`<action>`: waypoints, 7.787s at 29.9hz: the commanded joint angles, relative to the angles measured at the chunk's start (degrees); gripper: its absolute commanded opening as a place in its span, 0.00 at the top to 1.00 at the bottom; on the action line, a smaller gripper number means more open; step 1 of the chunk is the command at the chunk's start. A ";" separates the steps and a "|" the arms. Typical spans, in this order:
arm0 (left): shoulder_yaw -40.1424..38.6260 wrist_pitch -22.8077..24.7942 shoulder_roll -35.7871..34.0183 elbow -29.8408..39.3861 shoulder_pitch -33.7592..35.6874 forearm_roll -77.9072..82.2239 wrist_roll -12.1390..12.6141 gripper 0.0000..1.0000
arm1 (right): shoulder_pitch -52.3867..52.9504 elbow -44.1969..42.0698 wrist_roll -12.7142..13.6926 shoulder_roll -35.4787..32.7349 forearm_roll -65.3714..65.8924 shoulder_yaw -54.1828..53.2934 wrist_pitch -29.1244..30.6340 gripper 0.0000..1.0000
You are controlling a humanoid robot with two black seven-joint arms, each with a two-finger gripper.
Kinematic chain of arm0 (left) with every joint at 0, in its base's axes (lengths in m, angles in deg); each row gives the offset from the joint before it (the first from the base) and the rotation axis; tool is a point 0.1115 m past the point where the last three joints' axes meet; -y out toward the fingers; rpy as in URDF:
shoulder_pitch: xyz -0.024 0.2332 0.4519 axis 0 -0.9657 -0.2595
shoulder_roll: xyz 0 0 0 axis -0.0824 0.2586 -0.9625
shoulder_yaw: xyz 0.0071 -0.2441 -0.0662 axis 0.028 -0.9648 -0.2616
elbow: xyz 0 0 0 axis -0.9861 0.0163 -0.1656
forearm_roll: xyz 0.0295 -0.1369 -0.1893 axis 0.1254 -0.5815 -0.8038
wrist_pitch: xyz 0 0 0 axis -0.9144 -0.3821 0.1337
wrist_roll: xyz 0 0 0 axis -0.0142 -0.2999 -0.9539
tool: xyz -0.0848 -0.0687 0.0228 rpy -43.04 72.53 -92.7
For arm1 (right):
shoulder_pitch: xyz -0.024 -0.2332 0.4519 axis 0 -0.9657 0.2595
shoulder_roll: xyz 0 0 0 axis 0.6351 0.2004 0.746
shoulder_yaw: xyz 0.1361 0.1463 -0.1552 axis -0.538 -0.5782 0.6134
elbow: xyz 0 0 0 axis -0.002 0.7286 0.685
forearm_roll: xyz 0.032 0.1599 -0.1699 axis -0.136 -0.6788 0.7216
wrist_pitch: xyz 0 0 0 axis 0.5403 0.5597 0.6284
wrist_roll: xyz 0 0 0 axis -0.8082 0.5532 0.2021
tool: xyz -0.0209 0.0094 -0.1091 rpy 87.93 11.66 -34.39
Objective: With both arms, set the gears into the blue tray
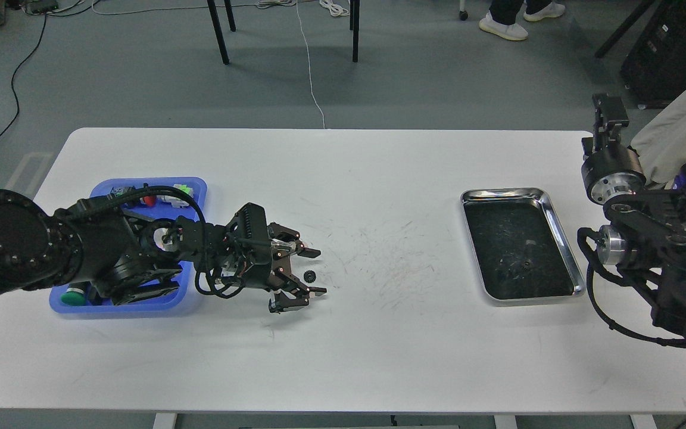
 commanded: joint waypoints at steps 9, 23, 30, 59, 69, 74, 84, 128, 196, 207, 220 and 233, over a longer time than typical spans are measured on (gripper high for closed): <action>0.00 0.00 0.03 -1.78 -2.05 0.00 0.00 0.32 | 0.08 0.10 -0.01 0.00 0.00 -0.62 -0.03 0.07; 0.00 0.00 0.03 -3.10 -2.50 0.00 0.00 0.53 | 0.08 0.01 -0.18 0.17 0.00 -0.53 -0.03 0.07; 0.26 0.00 -0.05 -3.89 -2.58 -0.17 0.00 0.67 | 0.08 0.01 -0.18 0.09 0.08 -0.53 -0.11 0.07; -4.20 0.00 -17.27 -3.71 -1.79 -17.91 0.00 0.92 | 0.70 0.09 -0.27 0.88 0.08 -0.35 -0.29 0.07; -14.66 0.00 -25.45 -1.95 -10.84 -31.10 0.00 0.93 | 1.40 0.27 -0.18 0.88 0.08 -0.35 -0.29 0.06; -21.17 1.45 -26.07 -2.13 -16.64 -33.57 0.00 0.93 | 2.45 0.27 -0.01 0.79 0.08 0.09 -0.20 0.06; -24.35 1.72 -25.72 -2.92 -21.31 -33.66 0.00 0.92 | 2.72 0.45 -0.01 0.79 0.08 0.09 -0.38 0.06; -58.18 7.51 -28.79 -4.15 -23.41 -64.41 0.00 0.21 | 13.25 21.53 2.19 -16.25 0.96 17.73 1.29 0.04; -69.61 15.60 -19.83 -7.14 -23.85 -77.16 0.00 0.02 | 28.65 9.32 -2.69 -6.51 68.81 64.95 21.86 0.16; -70.40 16.31 -19.83 -7.14 -23.85 -80.68 0.00 0.02 | 28.29 8.54 -2.69 -5.01 68.90 65.48 21.86 0.16; -70.40 16.31 -19.83 -7.49 -23.85 -80.77 0.00 0.02 | 27.50 5.72 -2.69 -3.17 68.90 68.82 21.86 0.23; -70.31 16.31 -19.65 -7.84 -24.21 -80.68 0.00 0.02 | 27.59 6.07 -2.69 -1.85 69.16 69.60 21.94 0.40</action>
